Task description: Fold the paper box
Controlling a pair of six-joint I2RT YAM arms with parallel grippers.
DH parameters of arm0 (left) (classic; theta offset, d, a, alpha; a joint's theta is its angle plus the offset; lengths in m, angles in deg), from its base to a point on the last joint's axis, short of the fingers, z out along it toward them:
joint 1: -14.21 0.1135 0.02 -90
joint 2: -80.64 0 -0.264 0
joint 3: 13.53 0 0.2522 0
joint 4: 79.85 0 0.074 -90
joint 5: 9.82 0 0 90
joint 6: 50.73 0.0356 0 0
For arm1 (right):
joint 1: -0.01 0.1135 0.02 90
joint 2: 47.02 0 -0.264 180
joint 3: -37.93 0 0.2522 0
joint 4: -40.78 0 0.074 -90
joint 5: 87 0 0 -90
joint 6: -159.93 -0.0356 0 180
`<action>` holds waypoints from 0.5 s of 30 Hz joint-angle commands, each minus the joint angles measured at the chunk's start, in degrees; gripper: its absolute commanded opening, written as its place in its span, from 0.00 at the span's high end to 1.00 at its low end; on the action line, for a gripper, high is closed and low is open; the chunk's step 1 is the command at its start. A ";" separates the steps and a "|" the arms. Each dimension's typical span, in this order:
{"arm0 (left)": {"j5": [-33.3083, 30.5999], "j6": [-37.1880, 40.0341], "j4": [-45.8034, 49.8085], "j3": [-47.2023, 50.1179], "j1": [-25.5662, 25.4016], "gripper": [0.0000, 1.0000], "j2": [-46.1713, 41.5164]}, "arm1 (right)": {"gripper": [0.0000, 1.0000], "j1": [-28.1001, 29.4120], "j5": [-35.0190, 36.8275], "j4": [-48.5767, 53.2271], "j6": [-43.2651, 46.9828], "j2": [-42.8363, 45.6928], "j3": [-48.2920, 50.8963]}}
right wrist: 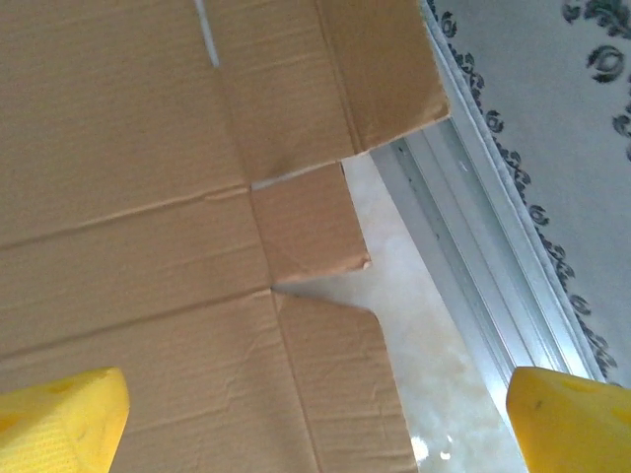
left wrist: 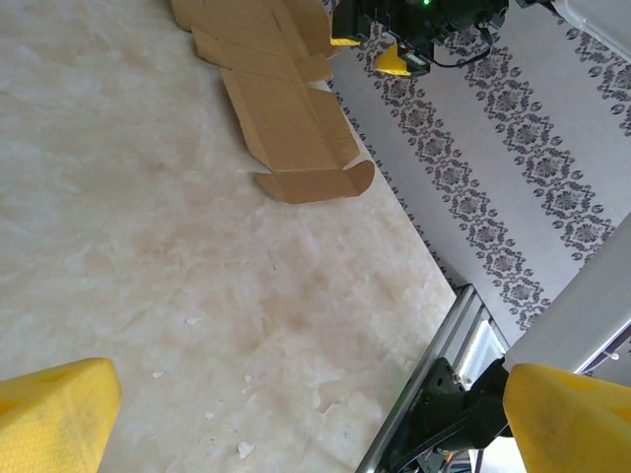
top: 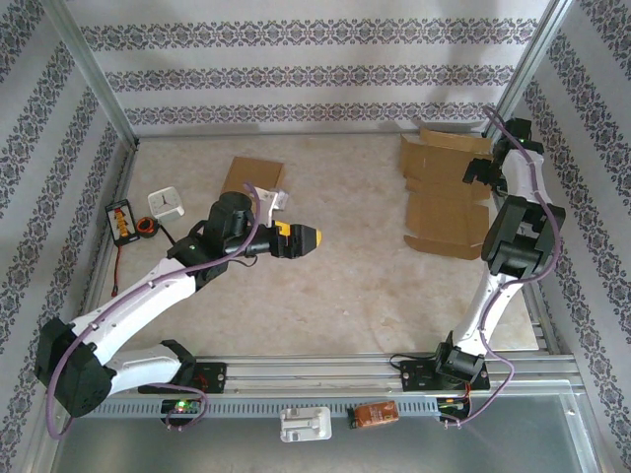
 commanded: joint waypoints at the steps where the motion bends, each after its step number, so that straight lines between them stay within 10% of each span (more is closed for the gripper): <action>1: -0.32 1.37 0.34 -0.31 -0.48 0.00 0.68 | 0.02 -0.85 -3.91 0.44 -1.41 -4.80 -4.53; 11: -1.27 1.74 0.70 -1.92 0.21 0.00 4.15 | 0.14 -1.26 -8.97 3.07 -3.48 -14.23 -11.86; 15: -1.36 1.64 1.44 -2.48 0.64 0.00 5.03 | 0.35 -1.17 -9.49 2.42 -3.32 -13.68 -11.52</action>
